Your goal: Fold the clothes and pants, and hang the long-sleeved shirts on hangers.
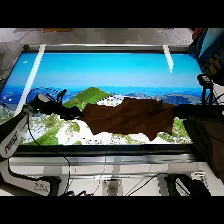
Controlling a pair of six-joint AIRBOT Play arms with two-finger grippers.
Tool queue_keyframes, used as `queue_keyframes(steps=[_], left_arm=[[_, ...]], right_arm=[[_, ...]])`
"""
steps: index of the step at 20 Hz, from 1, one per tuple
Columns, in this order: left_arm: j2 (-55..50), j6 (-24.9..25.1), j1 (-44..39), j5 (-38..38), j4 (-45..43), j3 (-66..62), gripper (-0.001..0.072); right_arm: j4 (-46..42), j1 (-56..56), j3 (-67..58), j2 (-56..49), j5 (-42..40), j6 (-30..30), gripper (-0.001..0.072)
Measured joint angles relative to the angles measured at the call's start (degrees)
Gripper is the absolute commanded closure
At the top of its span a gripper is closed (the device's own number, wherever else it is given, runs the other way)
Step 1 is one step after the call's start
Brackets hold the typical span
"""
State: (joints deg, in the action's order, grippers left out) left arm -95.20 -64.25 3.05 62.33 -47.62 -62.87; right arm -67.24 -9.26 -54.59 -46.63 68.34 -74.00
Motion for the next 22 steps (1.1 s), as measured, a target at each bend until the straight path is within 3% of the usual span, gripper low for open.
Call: queue_keyframes(steps=[3,4,5,6,15,22], left_arm=[[-2.01,0.33,-0.83,-1.84,1.07,0.00,0.0249],[-2.47,0.42,-1.29,-2.58,1.44,0.00,0.0352],[-2.84,0.48,-1.77,-3.76,1.36,0.02,0.0569],[-3.17,0.59,-2.21,-5.18,0.94,0.09,0.0691],[0.02,1.25,-2.10,-12.07,-0.04,-1.79,0.0696],[22.40,5.31,3.65,-12.48,2.64,-5.09,0.0696]], right_arm=[[1.01,0.02,0.26,0.00,-0.90,0.00,0.0697],[1.33,0.00,0.28,0.00,-1.40,0.00,0.0697],[1.73,0.00,0.31,0.00,-1.99,0.00,0.0698],[2.16,0.00,0.33,0.00,-2.29,0.00,0.0697],[4.31,0.00,0.37,0.04,-3.80,0.00,0.0697],[7.21,0.00,-2.60,0.39,-6.75,0.00,0.0698]])
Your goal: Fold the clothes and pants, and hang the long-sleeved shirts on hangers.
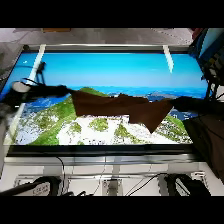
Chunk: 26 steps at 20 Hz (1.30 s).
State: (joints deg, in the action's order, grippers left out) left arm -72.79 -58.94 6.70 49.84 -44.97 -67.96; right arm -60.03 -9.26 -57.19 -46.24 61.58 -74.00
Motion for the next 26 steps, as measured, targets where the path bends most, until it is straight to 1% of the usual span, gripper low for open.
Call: queue_keyframes(steps=[3,5,9,11,15,21,24,26], left_arm=[[12.50,1.46,4.72,-3.85,-0.22,-0.44,0.0697],[20.09,1.79,9.11,-7.45,-1.92,-0.59,0.0698],[31.56,-0.76,19.26,-10.36,-6.29,-0.68,0.0696],[35.65,-1.31,22.67,-10.71,-7.48,-0.68,0.0697],[41.70,-2.14,25.53,-11.85,-8.83,-0.68,0.0696],[48.65,-2.36,26.45,-12.87,-9.46,-0.70,0.0697],[50.47,-2.38,26.53,-15.82,-9.33,-0.72,0.0697],[49.83,-2.36,26.56,-16.98,-7.85,-0.72,0.0696]], right_arm=[[-0.28,0.00,-4.24,0.02,-1.73,-0.02,0.0698],[-2.43,0.00,-8.02,0.02,-3.10,-1.57,0.0698],[-5.01,0.02,-15.72,0.04,-4.59,-5.49,0.0698],[-5.29,0.02,-19.19,0.35,-4.96,-6.36,0.0698],[-5.79,0.02,-24.76,2.60,-5.25,-7.06,0.0698],[-6.01,-0.02,-29.55,9.64,-5.73,-7.30,0.0698],[-5.92,-0.04,-30.38,11.96,-6.84,-7.43,0.0699],[-5.81,-0.04,-30.64,11.30,-7.82,-7.56,0.0699]])
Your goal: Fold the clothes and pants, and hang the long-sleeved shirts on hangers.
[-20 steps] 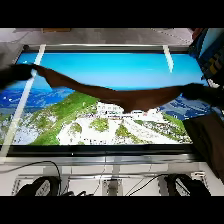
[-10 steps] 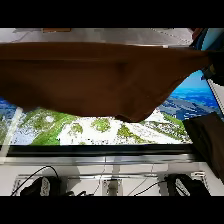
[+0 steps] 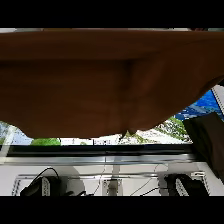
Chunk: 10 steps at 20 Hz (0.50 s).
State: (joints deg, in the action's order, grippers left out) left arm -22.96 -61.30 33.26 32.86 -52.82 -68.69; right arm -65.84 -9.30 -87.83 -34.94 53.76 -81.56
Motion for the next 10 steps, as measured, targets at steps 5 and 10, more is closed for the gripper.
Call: queue_keyframes(steps=[5,10], left_arm=[[-10.86,0.00,-0.81,6.38,8.41,0.26,0.0695],[-32.61,5.70,-9.25,16.39,10.19,0.79,0.0695]], right_arm=[[0.33,0.02,-0.13,-12.61,1.44,-3.06,0.0698],[0.31,0.02,-0.13,-34.07,7.93,-5.29,0.0697]])
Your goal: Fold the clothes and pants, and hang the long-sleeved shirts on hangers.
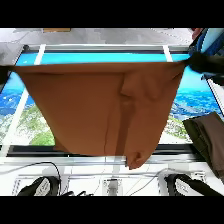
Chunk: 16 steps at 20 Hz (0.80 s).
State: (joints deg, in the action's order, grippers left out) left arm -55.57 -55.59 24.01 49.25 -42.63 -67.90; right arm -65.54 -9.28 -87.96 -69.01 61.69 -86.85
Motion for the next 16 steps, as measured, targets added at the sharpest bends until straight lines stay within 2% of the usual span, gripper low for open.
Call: queue_keyframes(steps=[4,8,9,10,11,12,16], left_arm=[[-16.57,4.50,-8.17,-2.89,0.81,0.11,0.0695],[-24.85,5.95,-13.20,-11.26,2.19,0.11,0.0683],[-25.83,6.12,-13.92,-13.27,2.40,0.11,0.0532],[-26.49,6.14,-14.43,-14.71,2.47,0.11,0.0229],[-26.99,6.23,-14.75,-15.96,2.60,0.11,-0.0010],[-27.32,6.32,-14.91,-16.79,2.69,0.11,0.0003],[-26.58,6.34,-14.23,-16.00,2.71,0.11,0.0006]], right_arm=[[1.49,-0.02,0.00,-14.03,-1.25,-0.50,0.0697],[3.54,-0.02,-0.02,-20.83,-5.90,-0.68,0.0696],[3.76,0.00,-0.04,-21.55,-6.75,-0.68,0.0653],[3.93,0.00,-0.04,-22.12,-7.72,-0.81,0.0457],[3.96,0.00,-0.04,-22.47,-8.37,-0.81,0.0198],[4.00,0.00,-0.04,-22.75,-8.90,-0.81,0.0090],[3.15,-0.11,-0.33,-22.34,-8.15,-0.79,0.0097]])
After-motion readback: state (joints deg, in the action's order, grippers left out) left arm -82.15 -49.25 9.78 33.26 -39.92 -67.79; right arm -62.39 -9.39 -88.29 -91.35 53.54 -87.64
